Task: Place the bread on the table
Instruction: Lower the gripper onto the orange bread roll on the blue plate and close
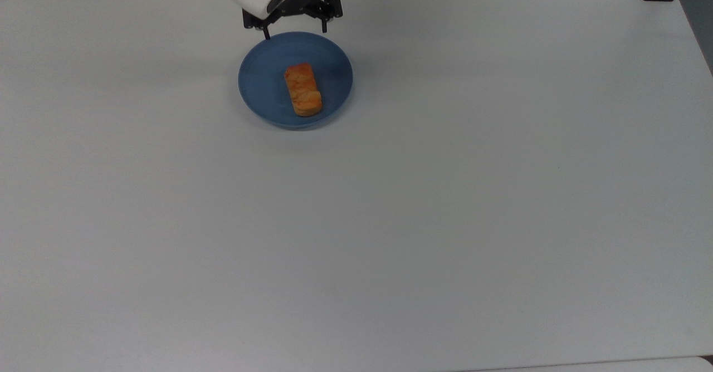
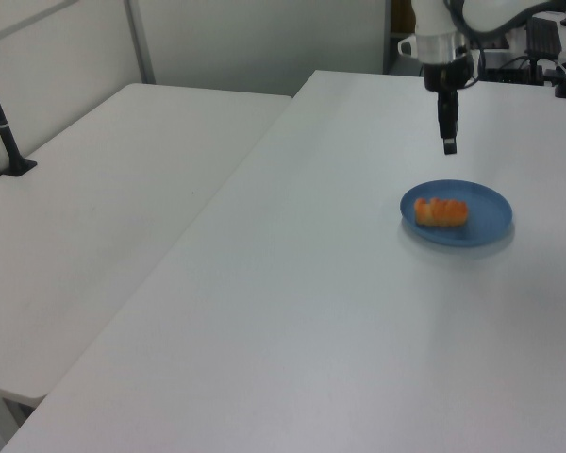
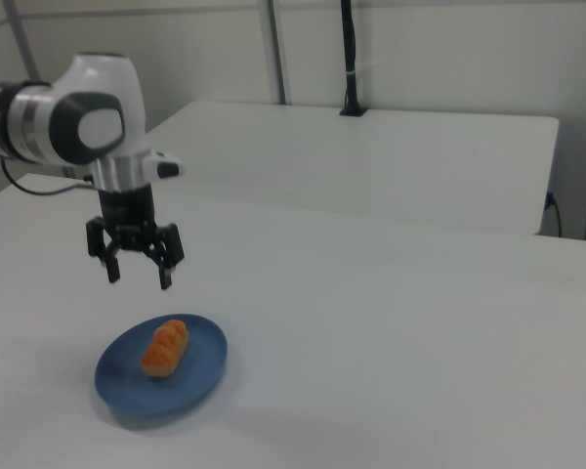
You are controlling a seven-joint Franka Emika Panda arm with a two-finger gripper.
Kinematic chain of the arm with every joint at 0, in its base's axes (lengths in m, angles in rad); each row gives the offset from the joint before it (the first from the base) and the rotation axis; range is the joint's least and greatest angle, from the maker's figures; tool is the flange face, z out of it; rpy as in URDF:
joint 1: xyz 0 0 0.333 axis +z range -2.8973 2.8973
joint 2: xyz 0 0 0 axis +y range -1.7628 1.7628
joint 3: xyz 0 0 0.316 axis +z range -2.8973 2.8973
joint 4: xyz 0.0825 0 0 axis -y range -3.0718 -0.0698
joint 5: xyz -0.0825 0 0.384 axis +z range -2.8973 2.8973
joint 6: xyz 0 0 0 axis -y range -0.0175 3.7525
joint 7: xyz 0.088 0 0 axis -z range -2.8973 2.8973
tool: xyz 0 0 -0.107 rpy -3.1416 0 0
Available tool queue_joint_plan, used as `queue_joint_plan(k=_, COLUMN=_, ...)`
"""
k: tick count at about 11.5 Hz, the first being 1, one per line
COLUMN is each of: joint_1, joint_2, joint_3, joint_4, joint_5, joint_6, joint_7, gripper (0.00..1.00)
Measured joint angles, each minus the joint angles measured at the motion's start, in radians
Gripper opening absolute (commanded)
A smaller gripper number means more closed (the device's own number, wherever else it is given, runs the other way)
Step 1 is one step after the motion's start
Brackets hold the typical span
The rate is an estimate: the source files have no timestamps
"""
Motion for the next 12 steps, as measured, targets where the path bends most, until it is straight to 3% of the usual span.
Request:
queue_joint_plan(k=4, joint_1=-0.009, joint_2=0.059, joint_3=0.000, joint_4=-0.094, joint_5=0.000, joint_6=0.082, joint_7=-0.002, gripper=1.00)
queue_joint_plan(k=9, joint_1=-0.013, joint_2=0.061, joint_3=0.000, joint_4=-0.282, joint_5=0.000, joint_6=0.356, joint_7=-0.002, gripper=1.00)
queue_joint_plan(k=12, joint_1=-0.014, joint_2=0.060, joint_3=0.000, joint_4=-0.353, joint_5=0.000, joint_6=0.494, joint_7=-0.001, gripper=0.91)
